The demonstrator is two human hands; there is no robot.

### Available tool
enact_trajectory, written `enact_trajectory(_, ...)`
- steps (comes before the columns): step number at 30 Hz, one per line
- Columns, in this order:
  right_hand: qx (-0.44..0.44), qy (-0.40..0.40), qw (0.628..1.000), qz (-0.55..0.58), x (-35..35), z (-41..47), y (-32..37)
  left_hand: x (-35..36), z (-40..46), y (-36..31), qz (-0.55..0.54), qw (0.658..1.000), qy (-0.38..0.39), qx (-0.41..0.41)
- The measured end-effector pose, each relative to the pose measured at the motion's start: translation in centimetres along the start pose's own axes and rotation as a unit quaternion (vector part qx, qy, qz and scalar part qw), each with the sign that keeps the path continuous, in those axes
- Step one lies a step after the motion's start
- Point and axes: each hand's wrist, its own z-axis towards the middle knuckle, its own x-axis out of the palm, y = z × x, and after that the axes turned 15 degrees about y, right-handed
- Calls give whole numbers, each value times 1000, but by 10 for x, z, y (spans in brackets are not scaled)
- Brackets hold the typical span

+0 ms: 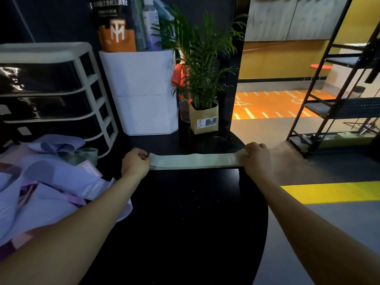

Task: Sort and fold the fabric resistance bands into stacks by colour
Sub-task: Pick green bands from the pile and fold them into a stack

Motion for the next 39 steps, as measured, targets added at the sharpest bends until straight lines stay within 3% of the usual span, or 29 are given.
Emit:
enact_trajectory(4, -67, 15, 994, -87, 4, -7, 18, -3, 1, 4, 9, 999, 19, 37)
enact_trajectory(9, -152, 250, 947, -135, 17, -7, 54, -12, 0, 4, 124, 973, 157, 115)
enact_trajectory(12, -144, 306, 930, -143, 25, -1, 65, -19, 2, 4, 202, 942, 233, 132)
enact_trajectory(15, -143, 325, 922, -155, 26, 4, 68, -22, 5, 3, 236, 929, 257, 123)
enact_trajectory(26, -183, 275, 928, -171, 24, -9, 78, -29, -2, -4, 237, 937, 220, 136)
enact_trajectory(39, -308, 264, 912, -60, 47, -89, 189, -121, -71, -2, 207, 957, 78, 188)
